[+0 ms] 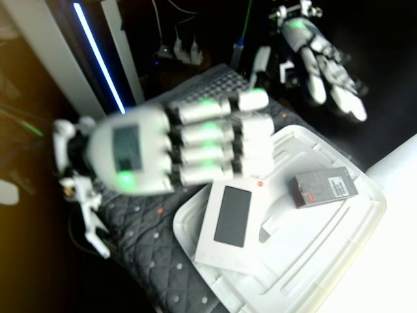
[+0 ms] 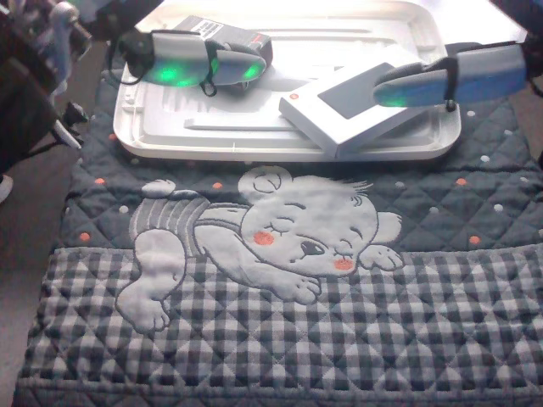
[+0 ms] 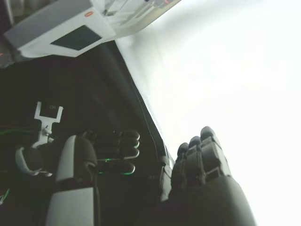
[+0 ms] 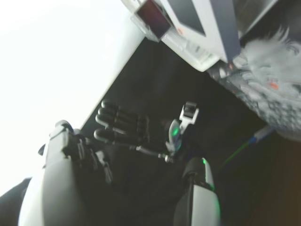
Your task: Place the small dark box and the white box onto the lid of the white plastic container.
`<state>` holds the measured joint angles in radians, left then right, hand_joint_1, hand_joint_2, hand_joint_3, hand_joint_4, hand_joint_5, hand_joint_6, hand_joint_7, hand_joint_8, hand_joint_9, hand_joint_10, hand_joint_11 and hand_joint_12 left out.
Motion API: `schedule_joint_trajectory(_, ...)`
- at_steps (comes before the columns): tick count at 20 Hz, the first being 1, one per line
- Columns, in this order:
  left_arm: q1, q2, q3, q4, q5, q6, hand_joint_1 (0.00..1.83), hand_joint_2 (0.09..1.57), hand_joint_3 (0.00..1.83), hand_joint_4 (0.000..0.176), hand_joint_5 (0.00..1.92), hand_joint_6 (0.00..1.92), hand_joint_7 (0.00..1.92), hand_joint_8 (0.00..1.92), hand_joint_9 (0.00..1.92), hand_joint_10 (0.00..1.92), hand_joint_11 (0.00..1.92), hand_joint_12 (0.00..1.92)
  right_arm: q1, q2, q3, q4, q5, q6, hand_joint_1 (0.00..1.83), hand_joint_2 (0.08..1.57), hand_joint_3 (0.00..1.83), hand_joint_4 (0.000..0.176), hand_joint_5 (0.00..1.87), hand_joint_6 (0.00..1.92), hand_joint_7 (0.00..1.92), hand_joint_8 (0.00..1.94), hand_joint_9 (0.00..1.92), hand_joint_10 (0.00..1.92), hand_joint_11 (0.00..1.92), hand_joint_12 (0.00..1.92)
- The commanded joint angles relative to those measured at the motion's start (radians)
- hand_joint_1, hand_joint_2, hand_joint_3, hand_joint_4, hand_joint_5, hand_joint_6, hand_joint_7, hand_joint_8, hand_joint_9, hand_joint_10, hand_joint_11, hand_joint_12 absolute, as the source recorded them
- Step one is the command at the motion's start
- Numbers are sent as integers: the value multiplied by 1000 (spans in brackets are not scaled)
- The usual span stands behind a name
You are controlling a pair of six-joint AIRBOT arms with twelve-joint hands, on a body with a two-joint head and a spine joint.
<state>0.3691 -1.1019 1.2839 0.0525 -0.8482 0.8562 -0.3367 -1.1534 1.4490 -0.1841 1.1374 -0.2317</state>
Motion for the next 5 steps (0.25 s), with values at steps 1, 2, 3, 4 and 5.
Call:
schedule_joint_trajectory(1, 0, 15, -7, -11, -185, -3, 853, 936, 0, 176, 0, 0, 0, 0, 0, 0, 58, 38, -8, 16, -9, 31, 144, 6, 994, 719, 0, 101, 114, 14, 43, 0, 1, 0, 7, 5)
schedule_joint_trajectory(2, 19, 27, -25, -11, -219, -3, 847, 948, 0, 176, 0, 0, 0, 0, 0, 0, 43, 33, -25, 21, -20, 34, 176, 6, 996, 719, 0, 152, 145, 22, 31, 0, 0, 0, 1, 0)
schedule_joint_trajectory(3, 34, 37, -39, -11, -250, -3, 847, 965, 6, 176, 0, 0, 0, 0, 0, 0, 29, 28, -40, 25, -32, 35, 198, 6, 996, 725, 0, 171, 155, 23, 11, 0, 0, 0, 0, 0)
schedule_joint_trajectory(4, 50, 47, -55, -11, -277, -3, 914, 937, 0, 176, 0, 0, 0, 0, 0, 0, 48, 37, -53, 28, -41, 39, 220, 6, 992, 724, 0, 175, 171, 27, 5, 0, 0, 0, 0, 0)
schedule_joint_trajectory(5, 73, 62, -79, -11, -316, -3, 964, 949, 0, 176, 0, 0, 0, 0, 0, 0, 7, 21, -75, 37, -60, 48, 263, 6, 1001, 744, 3, 176, 143, 10, 0, 0, 0, 0, 0, 0)
